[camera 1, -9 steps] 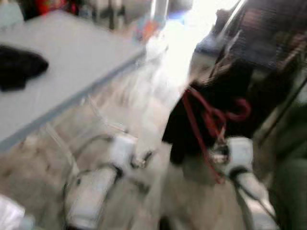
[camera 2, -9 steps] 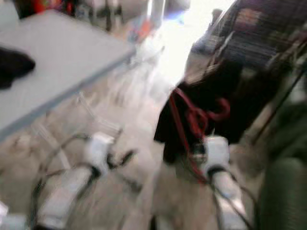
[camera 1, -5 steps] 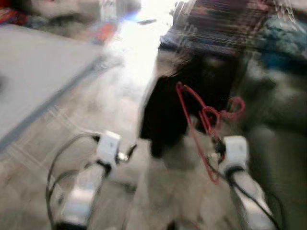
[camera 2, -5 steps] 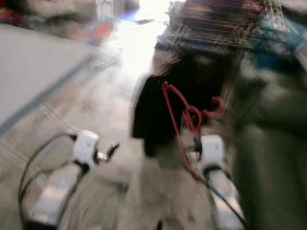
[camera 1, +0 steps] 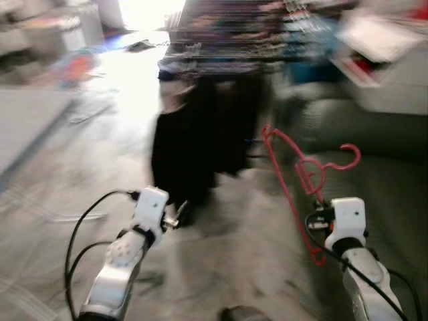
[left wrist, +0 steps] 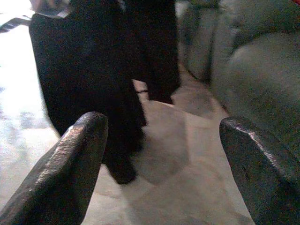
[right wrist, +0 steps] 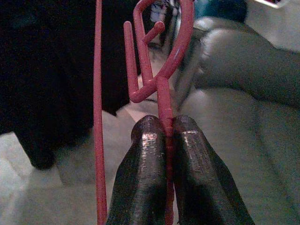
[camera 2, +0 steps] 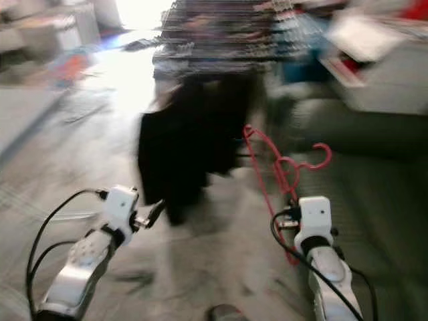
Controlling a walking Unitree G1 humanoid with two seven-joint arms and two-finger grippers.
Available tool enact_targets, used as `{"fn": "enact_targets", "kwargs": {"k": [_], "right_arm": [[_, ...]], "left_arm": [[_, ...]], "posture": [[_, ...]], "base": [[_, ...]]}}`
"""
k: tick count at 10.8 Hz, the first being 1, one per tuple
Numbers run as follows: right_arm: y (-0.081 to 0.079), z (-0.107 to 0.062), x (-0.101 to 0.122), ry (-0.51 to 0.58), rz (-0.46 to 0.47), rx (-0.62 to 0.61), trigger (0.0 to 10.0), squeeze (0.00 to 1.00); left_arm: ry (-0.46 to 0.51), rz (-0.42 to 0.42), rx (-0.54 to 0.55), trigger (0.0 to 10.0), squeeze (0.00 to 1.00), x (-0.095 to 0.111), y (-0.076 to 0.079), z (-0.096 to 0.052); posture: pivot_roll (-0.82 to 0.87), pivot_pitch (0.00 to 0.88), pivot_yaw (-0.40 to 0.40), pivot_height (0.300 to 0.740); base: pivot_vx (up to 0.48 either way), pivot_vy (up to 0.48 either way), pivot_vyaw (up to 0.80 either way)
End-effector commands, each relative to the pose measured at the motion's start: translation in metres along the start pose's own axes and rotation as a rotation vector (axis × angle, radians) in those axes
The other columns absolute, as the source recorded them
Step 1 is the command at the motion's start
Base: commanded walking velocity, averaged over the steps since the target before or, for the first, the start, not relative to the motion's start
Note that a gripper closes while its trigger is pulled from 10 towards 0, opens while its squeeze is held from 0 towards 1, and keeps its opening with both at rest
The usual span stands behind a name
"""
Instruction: Hang hanger
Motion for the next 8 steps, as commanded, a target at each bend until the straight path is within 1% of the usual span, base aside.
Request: {"fn": "enact_targets", "kwargs": {"k": [1,2,3,4,5,6,8], "right_arm": [[-0.007,0.0,-0.001,-0.022,-0.009,0.039,10.0,0.0],[-0.008,0.0,-0.002,-0.034,-0.005,0.046,10.0,0.0],[-0.008,0.001,-0.002,-0.04,-0.022,0.034,10.0,0.0],[-0.001,0.005,-0.001,-0.047,0.0,-0.037,10.0,0.0],[0.003,0.006,-0.002,-0.05,0.013,-0.089,10.0,0.0],[0.002,0.007,-0.002,-0.046,0.04,-0.129,10.0,0.0],[-0.01,0.008,-0.001,-0.038,0.057,-0.127,10.0,0.0]], "left_arm": [[-0.004,-0.009,-0.026,10.0,0.0,-0.001,0.005,0.0],[0.0,-0.016,-0.036,10.0,0.0,0.0,0.008,0.001],[0.015,-0.029,-0.042,10.0,0.0,0.004,0.01,0.003],[0.018,-0.053,-0.042,10.0,0.0,0.006,0.008,0.003],[0.018,-0.057,-0.041,10.0,0.0,0.006,0.008,0.002],[0.017,-0.063,-0.05,10.0,0.0,0.005,0.008,0.001],[0.006,-0.072,-0.064,10.0,0.0,0.005,0.01,0.005]], "posture": [[-0.08,0.0,0.016,0.74],[-0.08,0.0,0.013,0.74],[-0.07,0.0,0.005,0.74],[-0.07,0.0,0.004,0.74],[-0.07,0.0,0.008,0.74],[-0.07,0.0,0.015,0.74],[-0.08,0.0,0.017,0.74]], "base": [[0.0,0.0,-0.64],[0.0,0.0,-0.52],[0.0,0.0,0.0],[0.0,0.0,0.0],[0.0,0.0,0.0],[0.0,0.0,0.0],[0.0,0.418,0.0]]}}
Point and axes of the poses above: a point about 5 cm out from each wrist's last joint towards the gripper, its own z axis pointing out of the wrist towards the gripper, its own x axis along the axis of the wrist's last joint, y = z × x, the point moved 5 cm from there along z, pointing out of the wrist towards the gripper, and after that the axes turned 2 degrees about -z, right-handed, at the moved point
